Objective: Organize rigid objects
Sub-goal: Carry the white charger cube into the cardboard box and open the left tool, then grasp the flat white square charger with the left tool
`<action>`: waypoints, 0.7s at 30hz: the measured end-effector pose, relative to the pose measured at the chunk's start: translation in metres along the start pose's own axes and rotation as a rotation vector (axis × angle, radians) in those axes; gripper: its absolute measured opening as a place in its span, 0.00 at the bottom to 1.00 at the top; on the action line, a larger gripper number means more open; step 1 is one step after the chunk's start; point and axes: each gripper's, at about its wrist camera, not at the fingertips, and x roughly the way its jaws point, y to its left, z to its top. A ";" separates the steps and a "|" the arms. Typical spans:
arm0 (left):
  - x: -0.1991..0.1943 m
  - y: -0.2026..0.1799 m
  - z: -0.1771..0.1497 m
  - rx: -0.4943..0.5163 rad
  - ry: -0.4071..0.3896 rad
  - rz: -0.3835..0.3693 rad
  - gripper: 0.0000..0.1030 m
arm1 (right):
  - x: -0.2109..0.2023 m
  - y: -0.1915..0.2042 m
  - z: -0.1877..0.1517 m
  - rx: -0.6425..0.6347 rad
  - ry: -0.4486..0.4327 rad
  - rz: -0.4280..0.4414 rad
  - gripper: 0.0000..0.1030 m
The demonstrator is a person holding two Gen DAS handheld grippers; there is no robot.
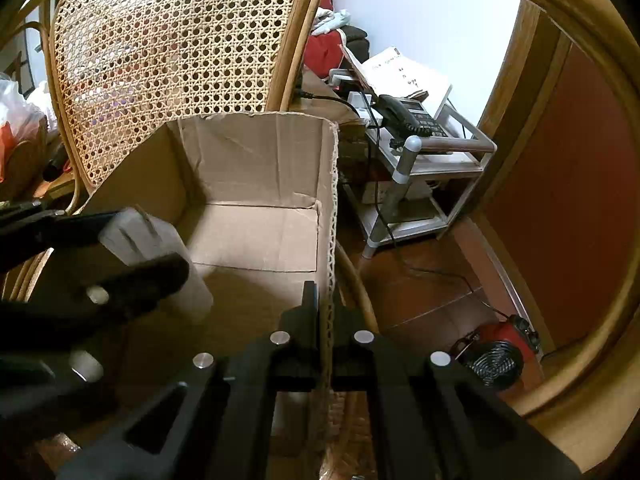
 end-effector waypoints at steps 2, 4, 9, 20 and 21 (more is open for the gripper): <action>0.000 0.002 -0.002 -0.011 0.000 0.005 0.54 | 0.000 0.000 0.000 0.005 0.000 0.004 0.05; -0.001 0.005 -0.003 -0.019 -0.014 0.023 0.59 | 0.000 0.001 0.000 0.001 -0.003 0.000 0.05; -0.025 0.022 0.005 -0.046 -0.087 0.017 0.76 | 0.000 0.003 -0.001 -0.009 -0.008 -0.016 0.05; -0.039 0.133 -0.026 -0.241 -0.047 0.246 0.84 | 0.001 0.003 -0.002 -0.016 -0.006 -0.018 0.06; -0.030 0.149 -0.035 -0.276 -0.002 0.287 0.84 | 0.002 0.003 -0.002 -0.020 -0.006 -0.021 0.06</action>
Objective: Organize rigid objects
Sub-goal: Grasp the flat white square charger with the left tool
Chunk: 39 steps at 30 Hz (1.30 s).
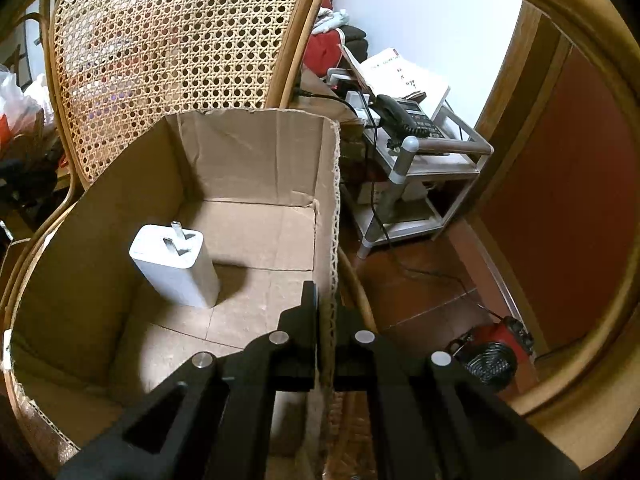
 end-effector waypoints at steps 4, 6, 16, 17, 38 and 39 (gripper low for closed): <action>0.037 0.033 -0.015 -0.050 0.112 0.083 0.83 | 0.000 0.001 -0.001 -0.003 0.000 -0.002 0.06; 0.049 0.046 -0.020 -0.098 0.144 0.083 0.83 | 0.000 0.000 -0.002 -0.006 0.000 -0.003 0.06; 0.087 0.043 -0.028 -0.117 0.213 0.067 0.80 | -0.002 0.002 -0.003 -0.016 0.002 -0.017 0.07; 0.087 0.040 -0.028 -0.102 0.202 0.073 0.77 | -0.002 0.002 -0.004 -0.016 0.002 -0.016 0.07; 0.081 0.037 -0.032 -0.054 0.225 0.032 0.46 | -0.003 0.000 -0.005 -0.021 0.008 -0.017 0.07; 0.080 0.036 -0.032 -0.049 0.223 0.035 0.45 | -0.003 0.000 -0.005 -0.021 0.008 -0.017 0.07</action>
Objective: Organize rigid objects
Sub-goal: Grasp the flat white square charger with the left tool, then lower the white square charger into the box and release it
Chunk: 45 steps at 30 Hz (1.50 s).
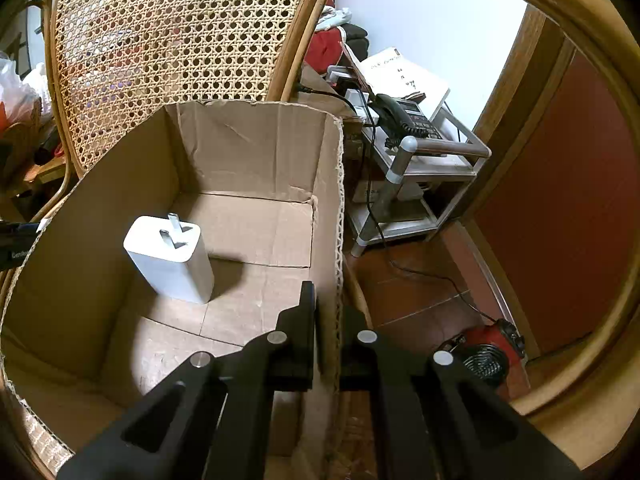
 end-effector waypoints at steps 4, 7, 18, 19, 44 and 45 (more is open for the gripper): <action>-0.011 -0.004 0.002 0.003 -0.023 -0.010 0.44 | 0.001 0.000 0.001 -0.001 0.000 -0.001 0.07; -0.029 -0.006 0.008 0.008 -0.069 -0.020 0.44 | 0.001 0.000 0.001 -0.001 0.000 -0.001 0.07; -0.123 -0.092 0.010 0.209 -0.288 -0.293 0.44 | 0.001 0.000 0.001 0.001 0.000 0.001 0.07; -0.127 -0.102 0.008 0.229 -0.290 -0.324 0.44 | 0.001 0.000 0.002 0.001 0.000 0.001 0.07; -0.109 -0.181 -0.020 0.420 -0.194 -0.345 0.44 | 0.004 -0.009 0.002 0.049 0.021 0.056 0.07; -0.110 -0.181 -0.021 0.421 -0.194 -0.344 0.44 | 0.004 -0.009 0.002 0.049 0.021 0.056 0.07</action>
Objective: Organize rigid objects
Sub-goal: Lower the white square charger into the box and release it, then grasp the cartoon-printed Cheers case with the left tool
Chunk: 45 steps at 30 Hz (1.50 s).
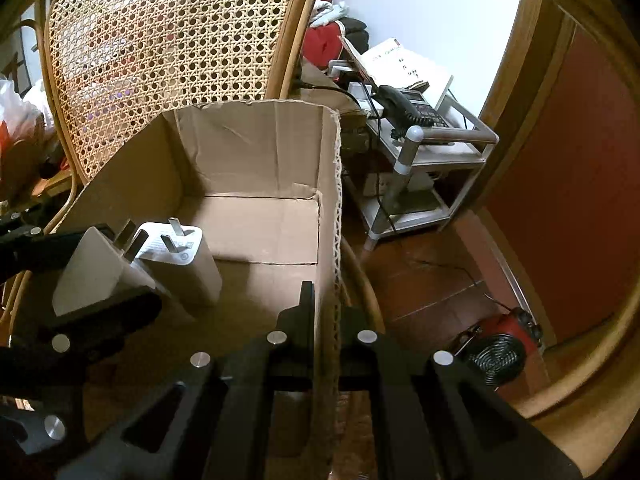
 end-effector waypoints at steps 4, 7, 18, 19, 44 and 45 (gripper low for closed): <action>0.001 -0.001 0.000 0.020 -0.001 0.011 0.44 | 0.000 0.000 0.000 0.001 0.000 0.001 0.07; 0.003 0.000 0.001 0.025 -0.001 0.016 0.45 | 0.001 0.000 0.002 0.002 0.001 0.001 0.07; -0.023 0.020 -0.002 -0.057 -0.050 -0.037 0.65 | 0.003 -0.001 0.004 -0.001 0.004 -0.004 0.07; -0.031 0.029 -0.003 -0.091 -0.064 -0.062 0.66 | 0.003 -0.001 0.004 0.002 0.004 -0.003 0.07; 0.017 0.141 -0.083 -0.340 0.185 0.045 0.75 | 0.003 0.000 0.003 -0.001 0.004 -0.005 0.07; 0.020 0.142 -0.085 -0.349 0.194 0.045 0.75 | 0.004 0.000 0.003 -0.001 0.004 -0.005 0.07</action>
